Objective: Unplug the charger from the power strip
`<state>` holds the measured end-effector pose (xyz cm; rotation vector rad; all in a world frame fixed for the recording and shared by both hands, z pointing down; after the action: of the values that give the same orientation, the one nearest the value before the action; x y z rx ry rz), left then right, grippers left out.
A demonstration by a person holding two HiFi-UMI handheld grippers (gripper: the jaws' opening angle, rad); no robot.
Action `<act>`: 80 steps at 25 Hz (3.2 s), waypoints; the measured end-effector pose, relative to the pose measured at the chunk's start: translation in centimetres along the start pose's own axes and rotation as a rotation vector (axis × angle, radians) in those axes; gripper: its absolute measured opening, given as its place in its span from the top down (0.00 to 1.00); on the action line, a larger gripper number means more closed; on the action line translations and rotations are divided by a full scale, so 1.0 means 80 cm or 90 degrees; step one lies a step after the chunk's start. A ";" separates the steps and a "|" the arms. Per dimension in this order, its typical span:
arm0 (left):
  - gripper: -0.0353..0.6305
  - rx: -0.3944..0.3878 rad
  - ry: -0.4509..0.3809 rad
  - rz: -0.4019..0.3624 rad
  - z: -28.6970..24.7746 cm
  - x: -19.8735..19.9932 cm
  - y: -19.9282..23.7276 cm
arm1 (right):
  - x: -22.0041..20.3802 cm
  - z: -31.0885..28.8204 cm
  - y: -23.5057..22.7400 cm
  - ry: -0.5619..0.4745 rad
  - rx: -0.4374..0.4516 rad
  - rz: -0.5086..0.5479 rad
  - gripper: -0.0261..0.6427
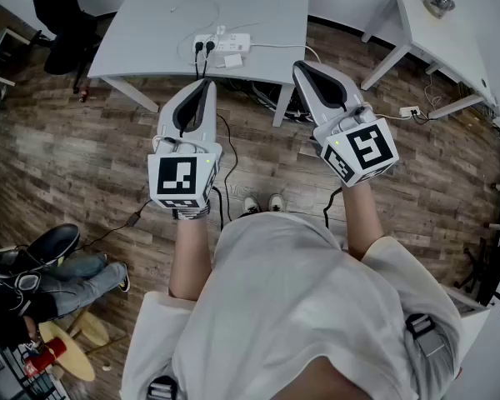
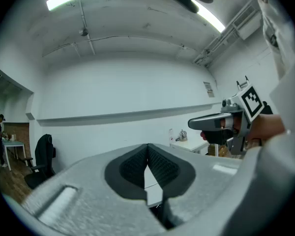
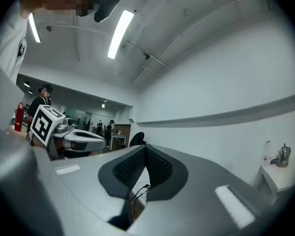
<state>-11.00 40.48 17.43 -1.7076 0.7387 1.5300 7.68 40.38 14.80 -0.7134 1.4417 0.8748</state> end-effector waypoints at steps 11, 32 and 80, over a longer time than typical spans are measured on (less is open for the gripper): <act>0.94 -0.016 0.002 -0.001 -0.008 -0.012 0.050 | -0.005 -0.038 0.009 -0.017 -0.041 -0.043 0.96; 0.94 0.010 0.031 0.018 -0.120 -0.066 0.156 | -0.058 -0.192 -0.055 -0.011 -0.003 -0.109 0.96; 0.75 0.029 0.296 0.175 -0.448 -0.268 0.274 | -0.263 -0.494 -0.235 0.184 0.202 -0.057 0.96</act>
<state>-10.69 -2.41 37.13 -2.0165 1.2804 1.2805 4.20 -4.63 32.72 -0.6743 1.7430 0.4697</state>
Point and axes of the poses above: the fingertips, and each gripper's own axes: z backward along the fingers, y to its left, x out of its top, the point moved 5 cm from there along z, backward along the fingers, and after that the axes turned 4 degrees about -x, right-handed, at the moved point
